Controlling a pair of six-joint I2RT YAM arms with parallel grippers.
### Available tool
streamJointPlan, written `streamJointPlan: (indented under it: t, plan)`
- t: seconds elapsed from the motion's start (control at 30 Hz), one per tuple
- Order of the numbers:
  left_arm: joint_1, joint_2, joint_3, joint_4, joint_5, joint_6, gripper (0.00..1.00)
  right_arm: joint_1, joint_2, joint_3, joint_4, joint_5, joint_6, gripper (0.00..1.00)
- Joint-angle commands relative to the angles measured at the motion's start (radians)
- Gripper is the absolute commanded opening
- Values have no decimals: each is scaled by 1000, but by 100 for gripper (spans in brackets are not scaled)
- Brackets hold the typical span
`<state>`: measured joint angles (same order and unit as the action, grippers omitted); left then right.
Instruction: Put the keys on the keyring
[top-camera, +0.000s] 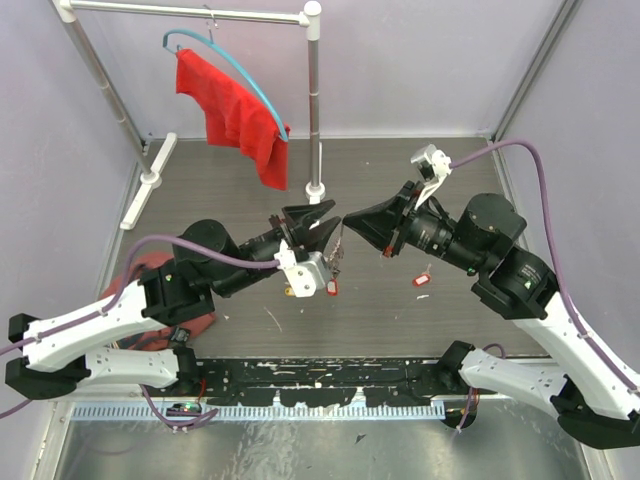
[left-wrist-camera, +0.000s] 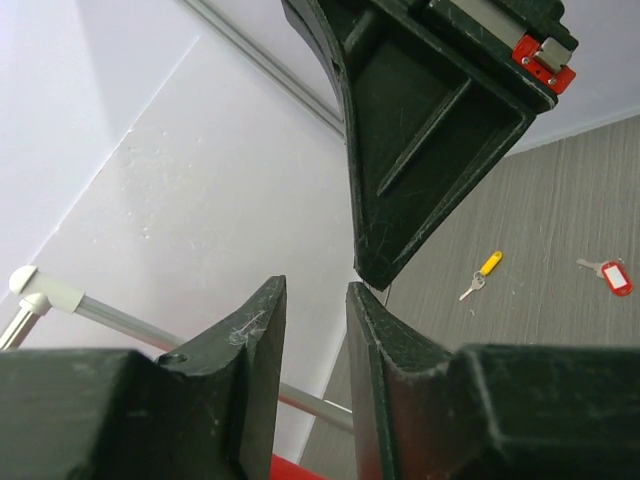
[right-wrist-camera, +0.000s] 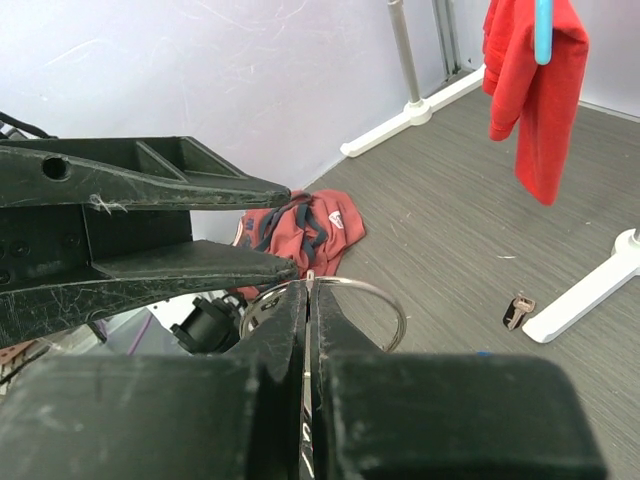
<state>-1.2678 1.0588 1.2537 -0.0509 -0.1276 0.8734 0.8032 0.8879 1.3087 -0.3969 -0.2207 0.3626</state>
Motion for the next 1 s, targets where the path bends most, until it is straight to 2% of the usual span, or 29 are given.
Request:
streamJointPlan:
  t: [0.0,0.17,0.53,0.97]
  plan:
    - [-2,-2,-16,37,3,-45,39,2,-41,7,84,58,10,1]
    - [-2,4,-13,33,17,-86,46,2,-55,-2,114,105,16,1]
    - [-3,37,2,28,16,-97,49,3,-53,-8,143,97,23,1]
    - [-2,64,21,47,-24,-67,39,2,-50,-13,151,60,26,1]
